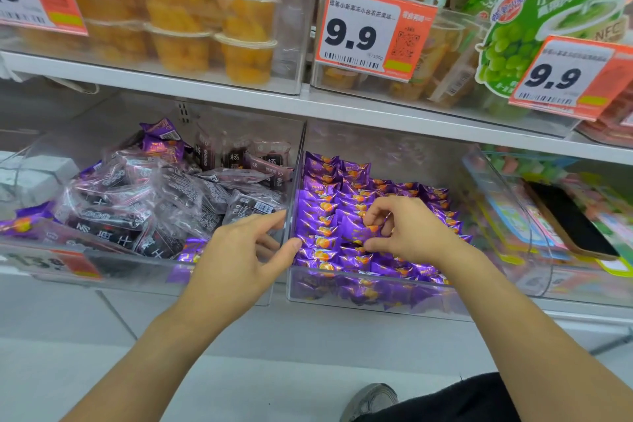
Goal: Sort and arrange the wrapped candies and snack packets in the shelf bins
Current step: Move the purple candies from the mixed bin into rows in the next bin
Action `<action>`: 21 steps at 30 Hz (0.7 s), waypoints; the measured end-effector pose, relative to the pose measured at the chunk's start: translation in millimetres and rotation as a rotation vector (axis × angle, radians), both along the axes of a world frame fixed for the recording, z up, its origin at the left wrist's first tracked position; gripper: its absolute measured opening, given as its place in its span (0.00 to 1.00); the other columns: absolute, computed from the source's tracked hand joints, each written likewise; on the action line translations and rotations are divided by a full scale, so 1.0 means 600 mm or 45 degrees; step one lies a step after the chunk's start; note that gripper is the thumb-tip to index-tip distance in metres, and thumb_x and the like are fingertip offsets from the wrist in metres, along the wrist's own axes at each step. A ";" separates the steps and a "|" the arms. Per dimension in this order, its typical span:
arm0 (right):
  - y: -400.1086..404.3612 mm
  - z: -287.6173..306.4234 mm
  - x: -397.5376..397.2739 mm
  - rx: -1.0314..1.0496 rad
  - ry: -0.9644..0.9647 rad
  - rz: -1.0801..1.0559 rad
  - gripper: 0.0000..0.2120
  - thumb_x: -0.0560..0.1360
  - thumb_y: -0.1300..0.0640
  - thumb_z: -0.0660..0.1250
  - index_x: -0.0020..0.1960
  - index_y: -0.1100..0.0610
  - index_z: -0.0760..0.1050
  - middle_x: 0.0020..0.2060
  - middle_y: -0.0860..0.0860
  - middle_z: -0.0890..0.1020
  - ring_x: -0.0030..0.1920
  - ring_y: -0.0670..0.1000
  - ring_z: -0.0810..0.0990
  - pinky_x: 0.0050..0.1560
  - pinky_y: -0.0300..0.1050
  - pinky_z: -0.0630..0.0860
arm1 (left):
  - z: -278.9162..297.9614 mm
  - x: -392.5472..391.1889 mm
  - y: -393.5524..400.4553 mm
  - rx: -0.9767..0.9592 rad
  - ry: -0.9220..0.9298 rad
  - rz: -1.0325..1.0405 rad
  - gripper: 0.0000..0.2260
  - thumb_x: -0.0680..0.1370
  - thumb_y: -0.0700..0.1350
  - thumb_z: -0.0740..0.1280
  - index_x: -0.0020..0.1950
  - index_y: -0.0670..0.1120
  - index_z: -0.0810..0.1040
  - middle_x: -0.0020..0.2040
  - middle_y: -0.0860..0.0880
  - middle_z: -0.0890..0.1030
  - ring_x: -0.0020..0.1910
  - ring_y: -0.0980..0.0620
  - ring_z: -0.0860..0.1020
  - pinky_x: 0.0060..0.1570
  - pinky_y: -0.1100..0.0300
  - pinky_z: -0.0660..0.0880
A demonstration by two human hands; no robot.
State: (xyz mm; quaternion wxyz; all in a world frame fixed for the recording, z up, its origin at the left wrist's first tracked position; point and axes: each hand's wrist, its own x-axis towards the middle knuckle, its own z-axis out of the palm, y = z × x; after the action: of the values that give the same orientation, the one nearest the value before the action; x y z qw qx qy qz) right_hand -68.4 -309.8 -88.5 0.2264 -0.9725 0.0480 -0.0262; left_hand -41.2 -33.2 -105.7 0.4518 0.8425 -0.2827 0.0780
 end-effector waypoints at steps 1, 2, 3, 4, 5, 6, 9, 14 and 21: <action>-0.004 0.001 0.000 0.024 0.004 -0.010 0.12 0.65 0.58 0.81 0.43 0.51 0.80 0.37 0.43 0.80 0.34 0.46 0.79 0.39 0.38 0.73 | 0.000 0.000 0.000 0.000 -0.002 0.001 0.14 0.75 0.51 0.72 0.60 0.52 0.82 0.39 0.60 0.78 0.35 0.61 0.81 0.38 0.76 0.70; -0.007 0.002 0.000 0.044 -0.012 -0.022 0.11 0.66 0.61 0.81 0.41 0.51 0.80 0.36 0.44 0.81 0.35 0.47 0.80 0.39 0.37 0.74 | 0.001 -0.001 0.000 0.005 -0.004 0.005 0.14 0.75 0.51 0.72 0.60 0.52 0.82 0.39 0.60 0.78 0.35 0.61 0.81 0.38 0.76 0.70; -0.009 0.002 0.002 0.057 -0.038 -0.030 0.11 0.67 0.62 0.80 0.41 0.51 0.80 0.36 0.46 0.81 0.35 0.48 0.81 0.39 0.37 0.75 | 0.001 -0.001 0.000 0.009 -0.006 0.009 0.14 0.75 0.51 0.72 0.60 0.53 0.82 0.38 0.61 0.78 0.35 0.61 0.81 0.38 0.76 0.70; -0.009 0.002 0.003 0.062 -0.062 -0.032 0.11 0.67 0.63 0.80 0.40 0.51 0.80 0.36 0.47 0.82 0.36 0.48 0.81 0.39 0.36 0.76 | 0.001 -0.002 0.001 0.009 -0.006 0.011 0.14 0.75 0.51 0.72 0.59 0.53 0.82 0.38 0.61 0.78 0.35 0.61 0.81 0.38 0.76 0.69; -0.007 0.002 0.004 0.061 -0.079 -0.029 0.11 0.68 0.63 0.79 0.40 0.51 0.80 0.37 0.48 0.82 0.36 0.47 0.81 0.39 0.36 0.77 | 0.002 -0.002 0.000 0.008 -0.004 0.012 0.14 0.75 0.51 0.72 0.59 0.53 0.82 0.38 0.61 0.78 0.35 0.61 0.81 0.38 0.76 0.69; -0.005 0.001 0.006 0.057 -0.088 -0.022 0.11 0.68 0.63 0.79 0.40 0.50 0.80 0.38 0.48 0.83 0.37 0.47 0.81 0.40 0.36 0.77 | 0.002 -0.003 0.000 0.009 -0.001 0.012 0.14 0.75 0.51 0.72 0.59 0.52 0.82 0.37 0.61 0.77 0.35 0.61 0.81 0.38 0.76 0.69; 0.001 -0.002 0.009 0.035 -0.098 -0.004 0.11 0.68 0.62 0.79 0.41 0.49 0.79 0.41 0.47 0.82 0.38 0.47 0.81 0.43 0.40 0.79 | 0.003 -0.003 0.000 0.015 -0.003 0.016 0.13 0.75 0.51 0.72 0.58 0.51 0.83 0.37 0.62 0.77 0.35 0.61 0.80 0.37 0.76 0.69; 0.003 -0.005 0.010 0.026 -0.078 0.015 0.08 0.68 0.60 0.79 0.42 0.51 0.81 0.41 0.46 0.83 0.37 0.47 0.81 0.44 0.45 0.80 | 0.005 -0.005 0.001 0.016 -0.003 0.019 0.14 0.75 0.52 0.72 0.59 0.52 0.83 0.37 0.62 0.76 0.35 0.61 0.80 0.37 0.76 0.69; -0.006 0.006 0.003 0.027 -0.037 -0.023 0.11 0.66 0.55 0.81 0.47 0.50 0.83 0.43 0.41 0.82 0.36 0.45 0.80 0.36 0.30 0.72 | 0.005 -0.007 0.001 0.015 0.011 0.028 0.13 0.75 0.51 0.73 0.58 0.51 0.83 0.36 0.61 0.77 0.35 0.60 0.80 0.37 0.75 0.70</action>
State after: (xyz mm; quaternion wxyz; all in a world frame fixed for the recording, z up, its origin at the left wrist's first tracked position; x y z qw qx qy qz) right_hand -66.3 -313.2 -85.1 0.2372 -0.9691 0.0535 -0.0420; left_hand -45.3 -32.6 -102.6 0.4470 0.8486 -0.2719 0.0775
